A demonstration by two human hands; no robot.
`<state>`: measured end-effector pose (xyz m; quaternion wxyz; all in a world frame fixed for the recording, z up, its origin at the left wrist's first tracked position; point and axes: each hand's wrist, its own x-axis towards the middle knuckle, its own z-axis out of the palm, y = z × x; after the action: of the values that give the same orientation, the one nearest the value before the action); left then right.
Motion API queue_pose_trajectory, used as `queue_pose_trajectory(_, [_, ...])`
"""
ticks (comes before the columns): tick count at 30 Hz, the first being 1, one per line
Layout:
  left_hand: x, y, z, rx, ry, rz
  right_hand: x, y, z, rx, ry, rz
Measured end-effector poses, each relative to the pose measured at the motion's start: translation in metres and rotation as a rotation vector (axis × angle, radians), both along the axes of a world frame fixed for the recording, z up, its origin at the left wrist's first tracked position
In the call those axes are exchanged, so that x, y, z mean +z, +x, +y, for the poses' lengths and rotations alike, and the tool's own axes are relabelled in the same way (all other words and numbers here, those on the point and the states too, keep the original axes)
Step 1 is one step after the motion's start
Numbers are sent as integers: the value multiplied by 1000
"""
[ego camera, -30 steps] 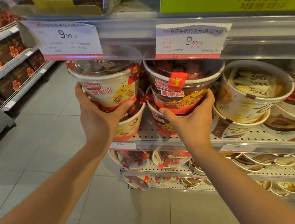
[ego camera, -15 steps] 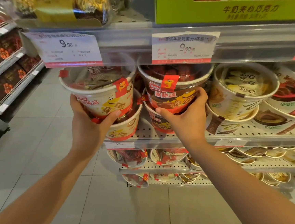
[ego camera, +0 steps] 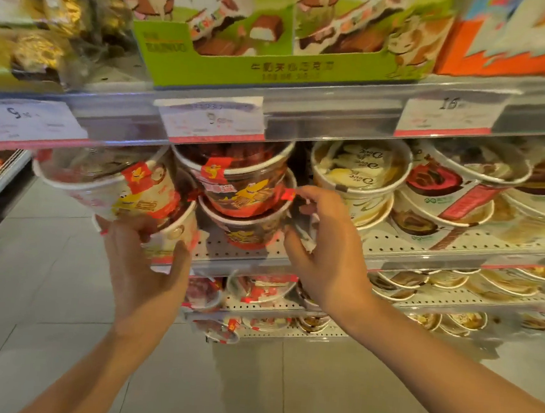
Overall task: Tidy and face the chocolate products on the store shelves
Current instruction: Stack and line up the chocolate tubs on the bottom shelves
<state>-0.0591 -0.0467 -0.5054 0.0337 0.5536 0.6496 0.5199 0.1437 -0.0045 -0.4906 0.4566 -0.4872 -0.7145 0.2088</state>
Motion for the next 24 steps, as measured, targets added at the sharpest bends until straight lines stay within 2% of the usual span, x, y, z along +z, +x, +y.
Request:
queue_pose_trajectory(3, [9, 50, 5, -119, 1, 138, 10, 54, 7, -30, 103, -135])
queue_pose_trajectory(6, [12, 101, 20, -45, 44, 43, 15, 115, 22, -86, 152, -266])
queue_pose_trajectory(7, [17, 119, 27, -94, 73, 188, 17, 135, 27, -121, 161, -324])
queue_pose_trajectory(10, [24, 167, 52, -338, -84, 397, 21, 184, 47, -246, 181, -497])
queue_pose_trajectory(14, [32, 198, 84, -258, -219, 474, 26, 213, 70, -262, -59, -652])
queue_pose_trajectory(16, [32, 204, 93, -205, -315, 456, 25, 217, 75, -224, -122, -644])
queue_pose_trajectory(19, [28, 200, 101, -205, -294, 322, 23, 221, 78, -173, -106, -572])
queue_pose_trajectory(24, [26, 177, 104, -334, -243, 274, 22, 239, 87, -41, -100, -480])
